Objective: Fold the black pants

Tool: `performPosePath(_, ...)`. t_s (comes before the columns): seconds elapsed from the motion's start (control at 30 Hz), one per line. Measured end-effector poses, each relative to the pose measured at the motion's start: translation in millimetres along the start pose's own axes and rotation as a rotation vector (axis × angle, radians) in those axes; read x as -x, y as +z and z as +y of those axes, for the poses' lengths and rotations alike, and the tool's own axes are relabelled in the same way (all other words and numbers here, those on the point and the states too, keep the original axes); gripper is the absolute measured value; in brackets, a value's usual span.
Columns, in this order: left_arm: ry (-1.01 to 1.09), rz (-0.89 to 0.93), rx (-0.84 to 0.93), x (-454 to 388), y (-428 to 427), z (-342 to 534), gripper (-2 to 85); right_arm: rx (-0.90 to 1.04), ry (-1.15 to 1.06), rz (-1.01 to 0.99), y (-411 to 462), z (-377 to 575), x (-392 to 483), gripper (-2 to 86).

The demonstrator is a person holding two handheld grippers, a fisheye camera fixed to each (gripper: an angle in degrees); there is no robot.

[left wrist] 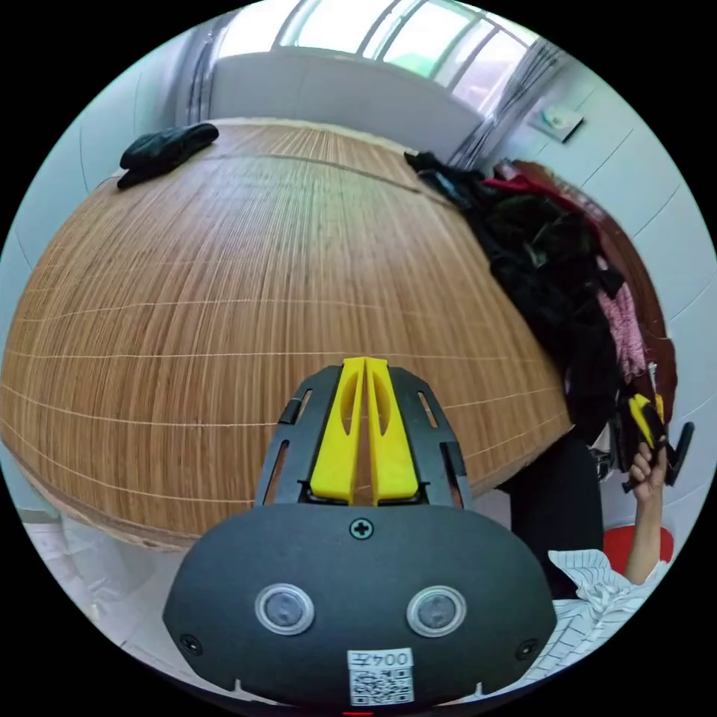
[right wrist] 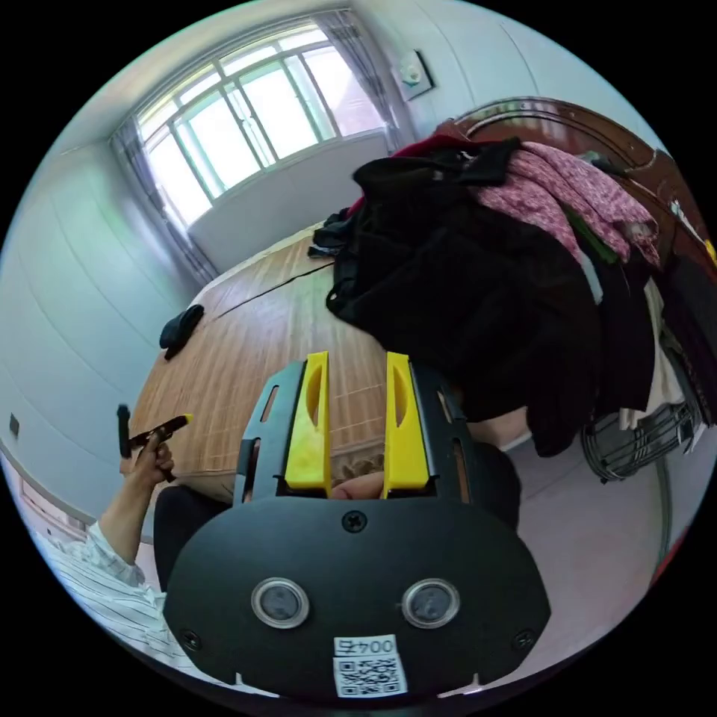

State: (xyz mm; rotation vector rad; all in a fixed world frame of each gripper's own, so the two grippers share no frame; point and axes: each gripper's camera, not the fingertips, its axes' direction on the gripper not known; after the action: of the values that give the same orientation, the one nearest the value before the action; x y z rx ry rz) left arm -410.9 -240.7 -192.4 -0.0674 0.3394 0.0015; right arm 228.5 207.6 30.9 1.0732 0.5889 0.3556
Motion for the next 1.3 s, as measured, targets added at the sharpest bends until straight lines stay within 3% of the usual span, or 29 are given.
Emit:
performPosePath(0.07,-0.003,-0.026,-0.047,-14.9,3.0,19.2,0.4,0.048,0.196,-0.084,2.5,-13.2,-74.8,11.9)
performPosePath(0.17,-0.037,0.016,-0.098,-31.4,13.6,41.2,0.4,0.093,0.291,-0.115,20.6,-28.4,-128.1,13.0)
performPosePath(0.4,-0.017,0.058,-0.073,-65.7,48.4,76.8,0.3,0.153,0.337,0.052,58.8,-68.5,-160.8,13.6)
performPosePath(0.5,-0.009,0.063,-0.063,-74.0,64.8,91.3,0.3,0.106,0.368,0.061,57.7,-77.6,-164.6,7.5)
performPosePath(0.6,-0.007,0.068,-0.068,-75.9,79.0,101.2,0.4,0.01,0.334,0.052,39.7,-83.5,-147.4,4.1)
performPosePath(0.8,-0.026,0.079,-0.128,-71.1,103.3,116.5,0.8,0.026,0.159,-0.229,24.0,-70.2,-31.3,3.2)
performPosePath(0.9,-0.034,0.064,-0.122,-65.0,118.3,122.5,0.9,0.186,-0.04,-0.39,46.6,-43.4,63.5,3.2)
performPosePath(0.97,-0.032,0.034,-0.112,-59.9,128.5,127.8,0.9,0.389,-0.139,-0.491,83.3,-19.1,118.5,3.8)
performPosePath(1.1,-0.015,-0.002,-0.109,-52.8,141.4,135.4,0.9,0.445,-0.218,-0.44,100.2,11.0,152.7,5.0)
performPosePath(1.3,0.015,-0.081,-0.064,-42.1,186.6,140.7,0.8,0.38,-0.473,-0.441,26.1,32.9,148.7,8.2)
